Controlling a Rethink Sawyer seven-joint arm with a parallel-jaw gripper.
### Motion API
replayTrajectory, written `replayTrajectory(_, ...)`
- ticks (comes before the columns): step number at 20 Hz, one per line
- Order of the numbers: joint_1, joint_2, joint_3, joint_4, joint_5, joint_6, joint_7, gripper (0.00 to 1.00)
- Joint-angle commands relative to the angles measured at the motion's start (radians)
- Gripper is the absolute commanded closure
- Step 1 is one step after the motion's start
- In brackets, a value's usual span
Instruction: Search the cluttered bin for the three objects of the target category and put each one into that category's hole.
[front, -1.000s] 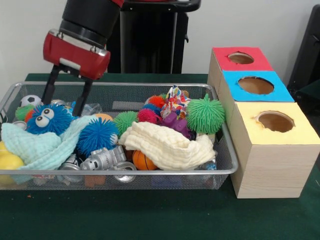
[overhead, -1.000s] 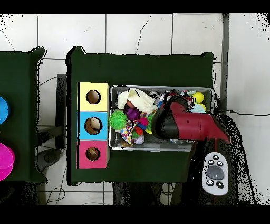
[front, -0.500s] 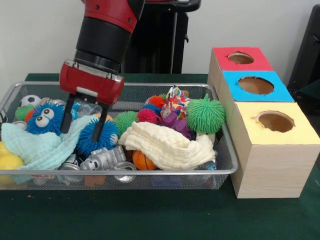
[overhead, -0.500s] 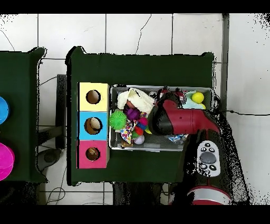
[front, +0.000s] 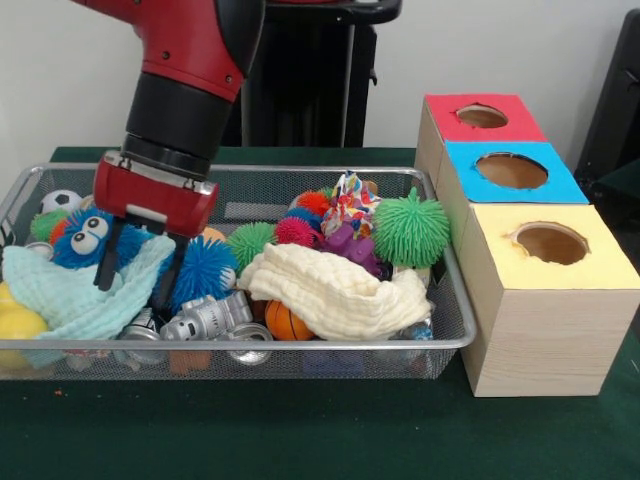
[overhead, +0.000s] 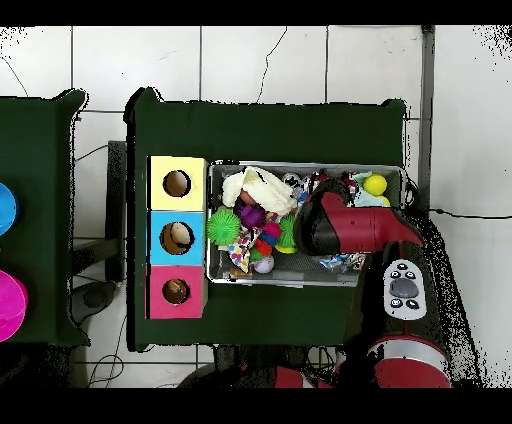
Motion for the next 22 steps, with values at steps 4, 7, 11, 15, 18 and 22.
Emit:
replayTrajectory(4,-0.037,0.069,0.074,-0.049,-0.087,-0.026,0.002,0.0)
replayTrajectory(7,-0.07,0.081,0.102,-0.044,-0.092,0.054,-0.035,0.0)
replayTrajectory(11,-0.07,0.079,0.087,-0.02,-0.075,0.178,-0.075,0.0)
replayTrajectory(15,-0.025,0.082,0.029,-0.031,-0.061,0.234,-0.054,0.0)
replayTrajectory(18,-0.009,0.096,0.009,-0.059,-0.061,0.269,-0.05,0.0)
replayTrajectory(22,0.016,0.148,-0.013,-0.106,-0.049,0.358,-0.037,0.0)
